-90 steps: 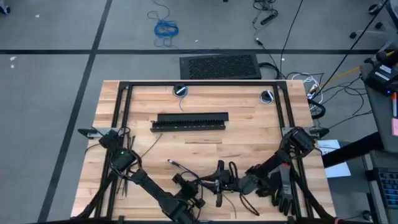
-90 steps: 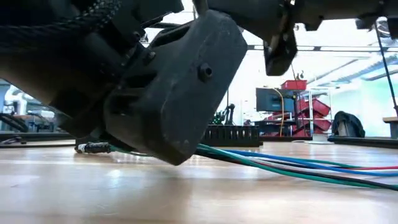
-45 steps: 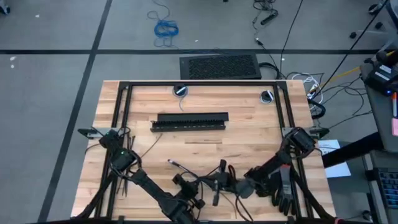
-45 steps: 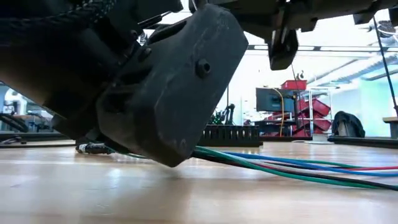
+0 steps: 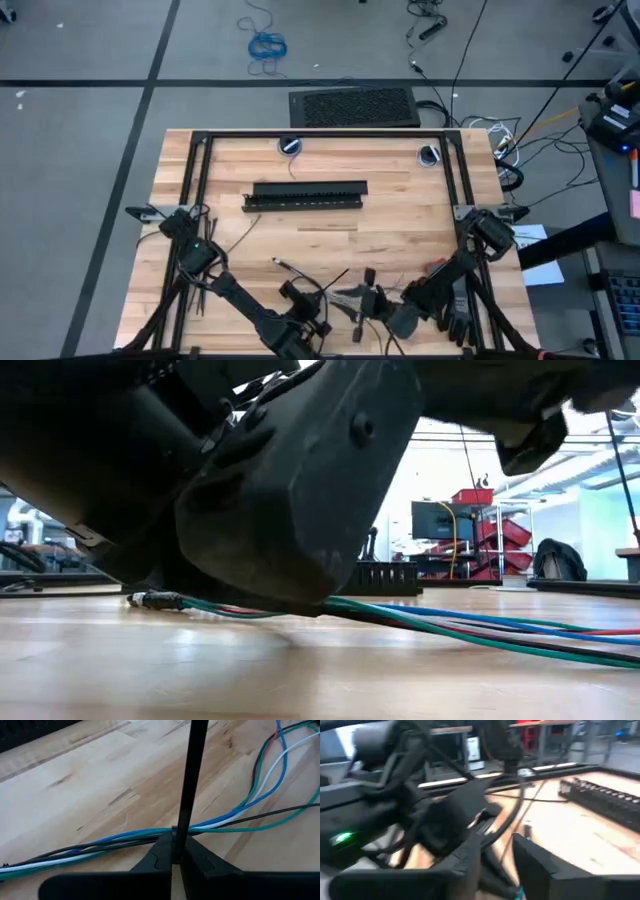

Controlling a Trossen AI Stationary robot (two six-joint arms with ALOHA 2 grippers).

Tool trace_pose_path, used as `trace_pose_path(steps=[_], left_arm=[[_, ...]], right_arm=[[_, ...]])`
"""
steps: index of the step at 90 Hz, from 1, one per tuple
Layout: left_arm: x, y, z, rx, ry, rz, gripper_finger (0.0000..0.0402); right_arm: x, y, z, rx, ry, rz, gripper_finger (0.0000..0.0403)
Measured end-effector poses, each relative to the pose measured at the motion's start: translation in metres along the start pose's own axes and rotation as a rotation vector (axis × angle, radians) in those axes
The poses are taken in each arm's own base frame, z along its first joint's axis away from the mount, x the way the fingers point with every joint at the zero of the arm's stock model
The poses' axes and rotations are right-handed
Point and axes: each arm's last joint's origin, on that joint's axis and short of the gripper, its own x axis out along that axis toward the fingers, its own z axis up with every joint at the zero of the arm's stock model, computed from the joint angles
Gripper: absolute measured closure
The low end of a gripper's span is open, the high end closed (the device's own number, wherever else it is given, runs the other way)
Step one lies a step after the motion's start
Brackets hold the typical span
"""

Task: Ziptie cables
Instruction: Wrap the cable wires with zip tie

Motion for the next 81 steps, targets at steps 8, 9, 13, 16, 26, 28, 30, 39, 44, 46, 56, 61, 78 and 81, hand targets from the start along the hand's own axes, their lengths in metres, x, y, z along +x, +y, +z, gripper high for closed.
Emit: trace_pose_path(steps=[8, 9, 13, 16, 26, 28, 30, 39, 44, 46, 56, 61, 78, 81], left_arm=[[0.001, 0.000, 0.000, 0.000, 0.000, 0.002, 0.0384], [0.001, 0.000, 0.001, 0.000, 0.000, 0.002, 0.0384], [0.001, 0.000, 0.001, 0.004, 0.000, 0.003, 0.0384], [0.001, 0.000, 0.001, 0.007, 0.000, 0.004, 0.0384], [0.001, 0.000, 0.000, 0.024, 0.000, 0.002, 0.0384], [0.001, 0.000, 0.000, 0.025, 0.000, 0.003, 0.0384], [0.001, 0.000, 0.000, 0.025, 0.000, 0.002, 0.0384], [0.001, 0.000, 0.000, 0.025, 0.006, 0.001, 0.0384], [0.000, 0.000, -0.001, 0.025, 0.012, -0.002, 0.0384], [0.000, 0.000, -0.001, 0.025, 0.012, -0.002, 0.0384], [-0.002, 0.000, -0.002, 0.026, 0.014, -0.006, 0.0384], [-0.003, 0.000, -0.002, 0.018, 0.014, -0.007, 0.0384], [-0.002, 0.000, -0.002, 0.008, 0.014, -0.006, 0.0384], [-0.002, 0.000, -0.002, 0.008, 0.014, -0.005, 0.0384]], right_arm=[[0.012, -0.007, 0.003, 0.029, -0.003, -0.011, 0.0209], [0.013, -0.008, 0.004, 0.034, -0.003, -0.008, 0.0205], [0.018, -0.011, 0.006, 0.053, -0.009, 0.005, 0.0191], [0.021, -0.012, 0.008, 0.070, -0.016, 0.009, 0.0184], [0.027, -0.017, 0.010, 0.092, -0.025, -0.008, 0.0172], [0.028, -0.018, 0.011, 0.104, -0.028, -0.010, 0.0173], [0.029, -0.018, 0.011, 0.116, -0.031, -0.011, 0.0175], [0.029, -0.019, 0.012, 0.151, -0.037, -0.023, 0.0209], [0.028, -0.018, 0.011, 0.157, -0.040, -0.035, 0.0244], [0.027, -0.018, 0.011, 0.155, -0.040, -0.035, 0.0259], [0.023, -0.014, 0.010, 0.106, -0.036, -0.022, 0.0362], [0.020, -0.012, 0.011, 0.073, -0.043, -0.022, 0.0388], [0.009, -0.007, 0.013, -0.027, -0.072, -0.088, 0.0402], [0.008, -0.007, 0.016, -0.049, -0.076, -0.099, 0.0402]])
